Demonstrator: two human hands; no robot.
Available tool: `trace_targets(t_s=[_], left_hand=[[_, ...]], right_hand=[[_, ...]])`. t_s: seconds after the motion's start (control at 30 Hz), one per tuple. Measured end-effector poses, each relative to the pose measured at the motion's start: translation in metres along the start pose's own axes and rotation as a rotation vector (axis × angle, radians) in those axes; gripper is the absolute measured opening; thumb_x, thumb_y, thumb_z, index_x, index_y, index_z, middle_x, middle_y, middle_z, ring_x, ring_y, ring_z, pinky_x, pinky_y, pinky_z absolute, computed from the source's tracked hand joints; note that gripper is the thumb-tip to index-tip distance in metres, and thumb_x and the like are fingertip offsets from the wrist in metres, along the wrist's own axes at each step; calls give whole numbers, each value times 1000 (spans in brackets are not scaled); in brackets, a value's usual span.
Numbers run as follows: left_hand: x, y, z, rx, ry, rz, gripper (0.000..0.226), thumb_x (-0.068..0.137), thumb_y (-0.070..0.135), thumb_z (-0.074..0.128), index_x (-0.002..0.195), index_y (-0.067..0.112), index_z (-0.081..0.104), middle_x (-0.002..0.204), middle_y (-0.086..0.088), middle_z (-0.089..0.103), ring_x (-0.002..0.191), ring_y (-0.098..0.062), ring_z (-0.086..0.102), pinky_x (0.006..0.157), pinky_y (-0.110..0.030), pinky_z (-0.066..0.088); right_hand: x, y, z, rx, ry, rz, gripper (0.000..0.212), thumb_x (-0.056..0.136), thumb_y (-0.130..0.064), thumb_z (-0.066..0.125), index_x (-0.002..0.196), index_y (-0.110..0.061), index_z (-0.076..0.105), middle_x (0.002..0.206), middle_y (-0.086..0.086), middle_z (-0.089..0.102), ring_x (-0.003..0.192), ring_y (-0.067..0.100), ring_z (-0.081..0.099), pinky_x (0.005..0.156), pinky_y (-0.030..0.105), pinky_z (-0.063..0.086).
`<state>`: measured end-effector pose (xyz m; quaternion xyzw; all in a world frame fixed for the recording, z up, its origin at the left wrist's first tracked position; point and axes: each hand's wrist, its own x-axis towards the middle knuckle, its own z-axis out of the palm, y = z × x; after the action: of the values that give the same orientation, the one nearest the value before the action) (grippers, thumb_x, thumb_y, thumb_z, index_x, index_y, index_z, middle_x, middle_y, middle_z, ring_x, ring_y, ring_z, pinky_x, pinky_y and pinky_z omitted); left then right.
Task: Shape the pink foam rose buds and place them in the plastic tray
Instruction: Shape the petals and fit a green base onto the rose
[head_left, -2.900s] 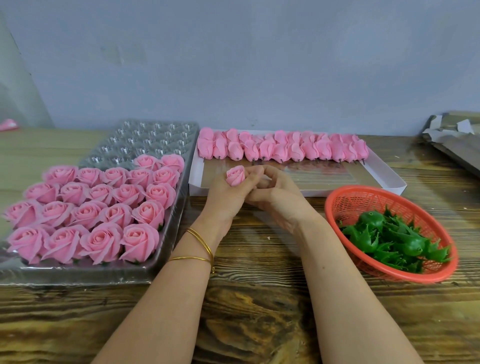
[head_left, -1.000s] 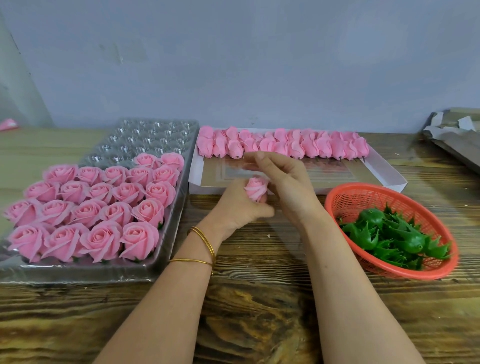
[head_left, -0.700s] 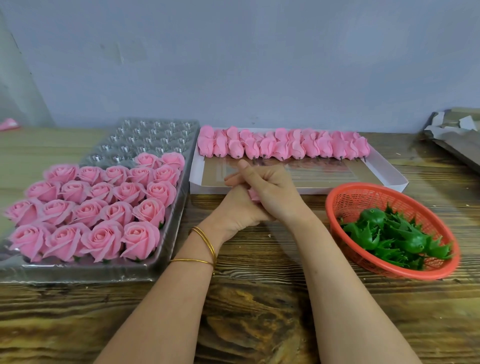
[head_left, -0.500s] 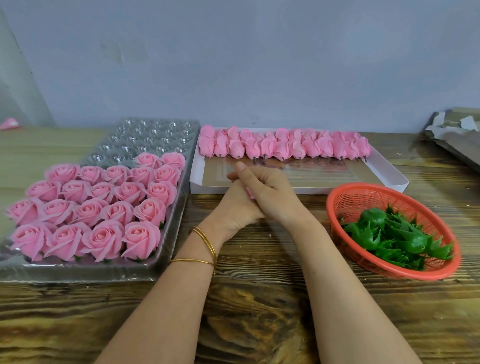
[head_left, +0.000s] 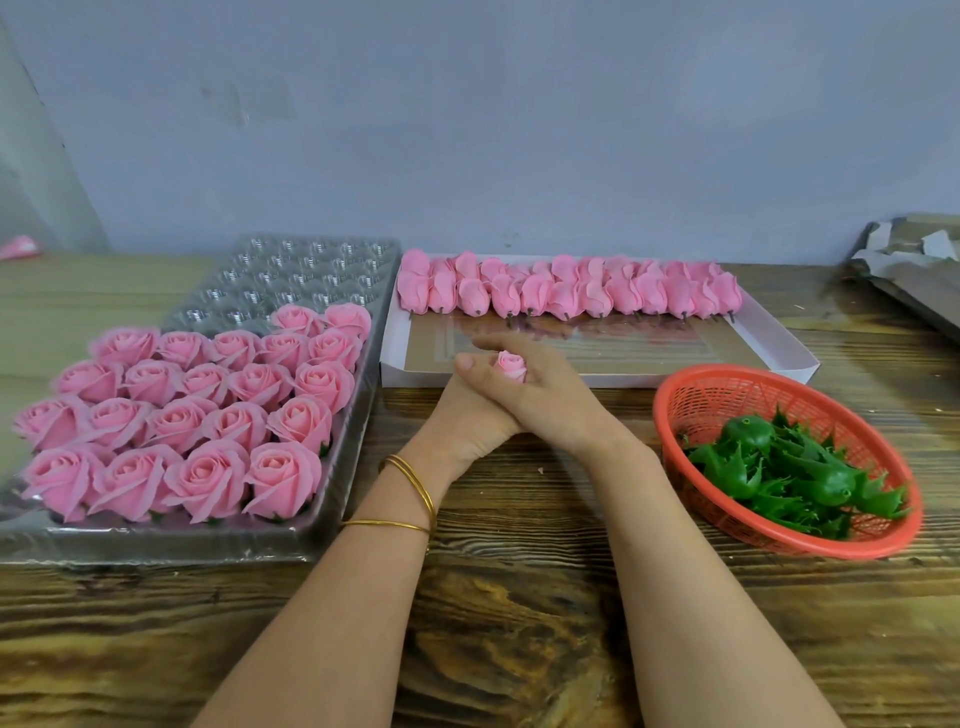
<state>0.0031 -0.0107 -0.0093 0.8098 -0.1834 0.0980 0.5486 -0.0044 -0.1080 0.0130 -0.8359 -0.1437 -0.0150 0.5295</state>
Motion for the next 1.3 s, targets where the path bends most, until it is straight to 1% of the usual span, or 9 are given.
trace_targets(t_s=[0.2,0.4,0.53,0.67,0.83,0.93,1.1,1.2,1.3], left_hand=[[1,-4,0,-4,48,-28,25,83,15,58,62,28,55,59,14,54,63,17,53,58,0,39],[0,-6,-1,-37,87,-87,33,89,3,59,70,29,53,69,14,52,64,16,52,63,-4,42],[1,0,-4,-114,92,-66,20,73,4,72,69,23,66,66,1,68,69,9,63,63,-8,49],[-1,1,-5,-170,71,-99,36,67,0,80,75,32,70,75,15,73,77,-2,69,69,-19,54],[1,1,-4,78,86,-119,31,75,2,70,62,26,57,62,12,60,61,1,57,52,-4,40],[1,3,-2,231,80,-70,31,80,2,63,65,26,51,65,15,51,63,2,47,53,-3,37],[1,2,-2,333,98,-76,18,86,7,59,76,22,56,70,15,50,68,-4,48,55,-7,36],[1,3,0,393,110,-61,10,89,9,58,85,11,67,84,-2,65,83,-15,55,62,-14,30],[0,4,1,390,140,-58,15,92,10,56,82,9,68,89,-10,69,85,-15,56,62,-18,28]], right_hand=[[-1,4,-2,7,-13,10,79,79,-58,70,140,-13,49,137,-1,56,125,11,51,108,31,38],[0,4,-3,37,-72,18,66,77,-59,70,125,-14,58,101,-25,59,96,-16,54,86,7,39],[3,0,-4,156,29,21,37,80,-62,55,81,-27,69,80,-13,67,85,6,61,87,33,47],[7,-7,-4,240,252,23,68,86,-55,46,93,9,66,99,27,67,97,38,64,92,54,48],[10,1,7,70,285,-43,54,99,-34,46,74,10,66,74,23,69,79,38,63,72,49,50],[12,6,10,2,297,-55,54,100,-20,48,47,-15,52,44,-8,55,49,9,47,56,31,37],[11,7,14,-58,313,-98,53,98,-15,49,46,-19,41,40,-9,43,45,6,38,50,24,29],[10,6,18,-113,324,-116,50,93,-12,52,47,-19,34,44,-6,34,47,11,32,51,30,24],[11,6,21,-123,334,-135,51,90,-10,54,48,-21,27,42,-5,26,45,10,31,47,22,21]])
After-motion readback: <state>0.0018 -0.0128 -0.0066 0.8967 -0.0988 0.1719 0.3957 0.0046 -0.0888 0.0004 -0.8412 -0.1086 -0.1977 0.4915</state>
